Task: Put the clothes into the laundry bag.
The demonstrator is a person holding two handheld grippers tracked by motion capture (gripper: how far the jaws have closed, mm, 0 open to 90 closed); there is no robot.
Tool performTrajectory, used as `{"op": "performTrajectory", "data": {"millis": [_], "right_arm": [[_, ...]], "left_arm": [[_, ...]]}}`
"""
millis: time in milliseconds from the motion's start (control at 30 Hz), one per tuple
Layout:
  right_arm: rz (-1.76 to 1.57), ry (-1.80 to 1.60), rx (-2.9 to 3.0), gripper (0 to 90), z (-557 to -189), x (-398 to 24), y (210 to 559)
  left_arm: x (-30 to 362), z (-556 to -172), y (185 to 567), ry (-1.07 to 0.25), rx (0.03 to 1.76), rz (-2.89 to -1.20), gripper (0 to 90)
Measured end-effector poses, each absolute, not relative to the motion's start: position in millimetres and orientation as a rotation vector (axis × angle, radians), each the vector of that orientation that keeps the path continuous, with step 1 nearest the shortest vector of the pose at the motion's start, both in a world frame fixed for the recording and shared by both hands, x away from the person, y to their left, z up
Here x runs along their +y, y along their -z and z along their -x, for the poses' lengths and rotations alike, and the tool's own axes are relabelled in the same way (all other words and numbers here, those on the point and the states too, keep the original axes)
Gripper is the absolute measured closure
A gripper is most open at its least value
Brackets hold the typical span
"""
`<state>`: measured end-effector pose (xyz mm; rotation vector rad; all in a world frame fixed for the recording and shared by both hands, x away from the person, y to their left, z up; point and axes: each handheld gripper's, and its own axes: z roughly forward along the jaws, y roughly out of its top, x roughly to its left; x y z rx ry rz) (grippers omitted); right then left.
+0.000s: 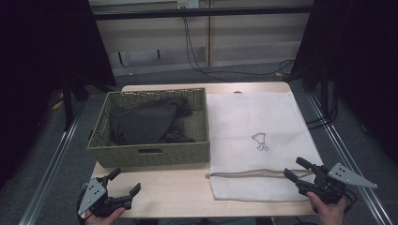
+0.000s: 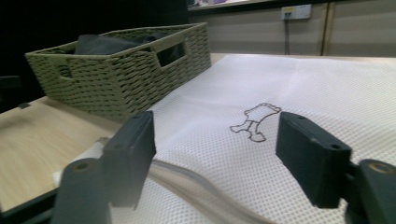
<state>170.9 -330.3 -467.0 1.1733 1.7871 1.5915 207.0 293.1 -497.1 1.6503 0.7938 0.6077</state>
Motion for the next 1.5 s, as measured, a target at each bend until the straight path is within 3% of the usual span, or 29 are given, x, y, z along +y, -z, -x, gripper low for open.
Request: {"op": "performTrajectory", "data": {"millis": [300,700,1033,1233,1367,1433,1500], "right_arm": [[-1.137,-1.562,1.953,34.7,-177.3,-323.8,467.6],[-1.068,-1.469,2.152,51.8,-201.4,-298.4,465.2],[-1.073,-1.336,2.331,65.4,-241.8,-283.2,471.9],[-1.047,-1.286,2.387,64.1,-254.0,-276.5,472.9],[-1.041,-1.252,2.444,56.3,-261.0,-269.2,478.4],[-1.052,-1.239,2.461,46.4,-264.7,-266.4,483.9],[-1.053,-1.238,2.468,44.1,-266.0,-266.4,485.7]], "left_arm": [[292.3,-207.6,497.9,-0.603,0.793,-1.663,10.1],[293.0,-205.7,496.7,-0.618,0.802,-1.658,8.0],[291.4,-206.1,497.1,-0.611,0.806,-1.654,7.9],[292.4,-206.3,497.6,-0.617,0.798,-1.674,7.7],[292.6,-207.1,498.2,-0.609,0.792,-1.674,7.7],[292.6,-206.6,497.7,-0.618,0.798,-1.678,7.8],[292.4,-206.9,497.6,-0.612,0.793,-1.679,7.8]]}}
